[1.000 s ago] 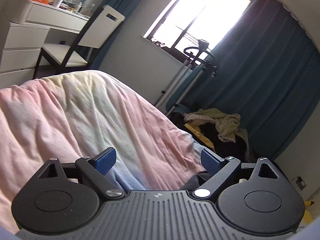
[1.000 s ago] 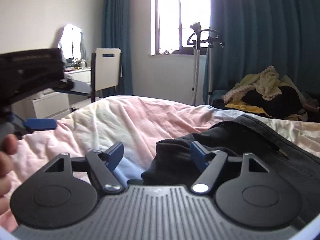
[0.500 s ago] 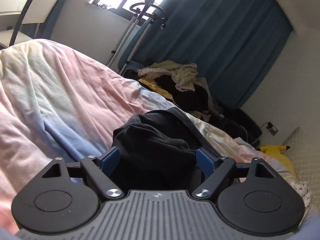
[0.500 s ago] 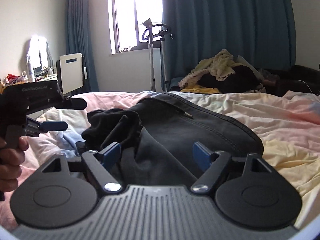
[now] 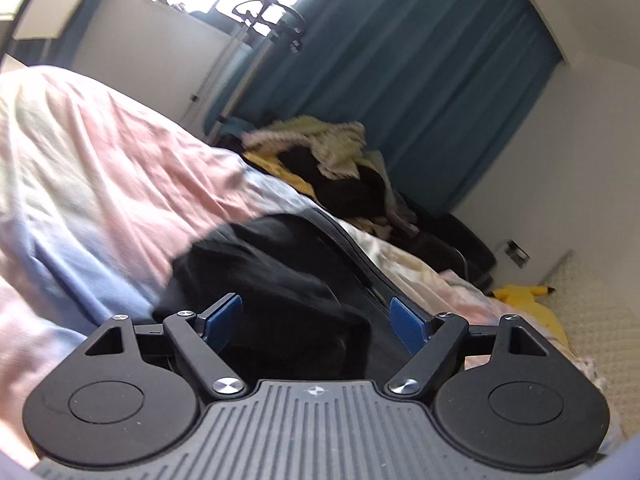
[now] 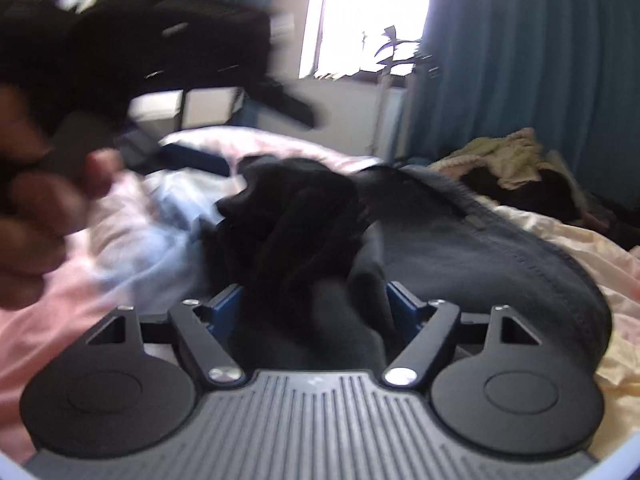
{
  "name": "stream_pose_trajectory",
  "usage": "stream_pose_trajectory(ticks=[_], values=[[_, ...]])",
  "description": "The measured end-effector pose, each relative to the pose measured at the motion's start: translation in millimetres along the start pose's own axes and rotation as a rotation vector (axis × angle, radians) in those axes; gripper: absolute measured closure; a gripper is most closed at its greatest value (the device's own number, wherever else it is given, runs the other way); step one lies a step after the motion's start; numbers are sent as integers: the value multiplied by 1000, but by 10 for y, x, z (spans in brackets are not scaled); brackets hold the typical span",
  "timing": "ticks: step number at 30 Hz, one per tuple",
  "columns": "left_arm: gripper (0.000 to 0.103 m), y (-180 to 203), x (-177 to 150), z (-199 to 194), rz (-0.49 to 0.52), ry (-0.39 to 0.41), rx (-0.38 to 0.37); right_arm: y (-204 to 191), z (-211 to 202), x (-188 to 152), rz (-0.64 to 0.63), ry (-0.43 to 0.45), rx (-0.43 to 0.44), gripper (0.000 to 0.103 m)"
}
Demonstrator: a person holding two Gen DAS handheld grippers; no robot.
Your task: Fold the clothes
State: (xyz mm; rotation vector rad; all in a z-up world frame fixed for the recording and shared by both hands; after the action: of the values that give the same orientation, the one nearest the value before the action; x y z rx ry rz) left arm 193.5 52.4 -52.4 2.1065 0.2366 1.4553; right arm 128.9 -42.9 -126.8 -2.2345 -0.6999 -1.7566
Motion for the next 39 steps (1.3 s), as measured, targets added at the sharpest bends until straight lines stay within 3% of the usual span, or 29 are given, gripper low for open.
stream_pose_trajectory(ticks=[3, 7, 9, 11, 14, 17, 20, 22, 27, 29, 31, 33, 34, 36, 38, 39], values=[[19, 29, -105, 122, 22, -36, 10, -158, -26, -67, -93, -60, 11, 23], [19, -15, -145, 219, 29, -22, 51, -131, -92, -16, -80, -72, 39, 26], [27, -60, -137, 267, 31, -8, 89, -123, -101, -12, -92, -77, 38, 28], [48, -117, -117, 277, 45, -3, 150, -105, -107, -16, -84, -71, 35, 28], [58, -251, -49, 170, -20, -20, 205, -24, -138, -10, -30, -52, 31, 32], [58, -407, -62, 24, -36, -57, 272, 156, -202, 86, 111, -29, 4, 50], [58, -564, -108, -75, -51, -107, 318, 433, -331, 188, 345, 30, 9, 59], [57, -600, -107, -87, -44, -135, 335, 574, -365, 177, 440, 45, 1, 60], [52, -508, -62, -126, 58, -132, 391, 575, -282, 113, 342, 23, -13, 59], [52, -463, -17, -171, 63, -117, 391, 467, -314, 216, 274, 95, 23, 60], [52, -400, 47, -247, 72, -84, 398, 338, -309, 303, 195, 128, 56, 60], [52, -307, 127, -362, 70, -29, 400, 257, -247, 297, 142, 102, 43, 60], [52, -244, 175, -428, 62, 4, 385, 263, -207, 246, 138, 83, 23, 61], [45, -121, 274, -514, 47, 68, 329, 342, -137, 122, 165, 45, -19, 74], [28, 30, 327, -546, 54, 110, 239, 422, -70, 23, 226, 12, -21, 87], [26, 73, 319, -523, 49, 105, 197, 442, -52, -4, 253, 2, -14, 90]])
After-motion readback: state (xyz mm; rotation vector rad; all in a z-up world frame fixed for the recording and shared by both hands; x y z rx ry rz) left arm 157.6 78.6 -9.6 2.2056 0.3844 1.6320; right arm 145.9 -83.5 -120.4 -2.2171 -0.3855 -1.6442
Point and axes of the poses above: each gripper's, at about its wrist camera, not at the fingertips, and z roughly the way its jaws point, y to its right, x to its top, the point moved 6 cm from there along z, roughly the way its jaws point, and after that the axes turned 10 degrees about y, right-handed, at the moved point
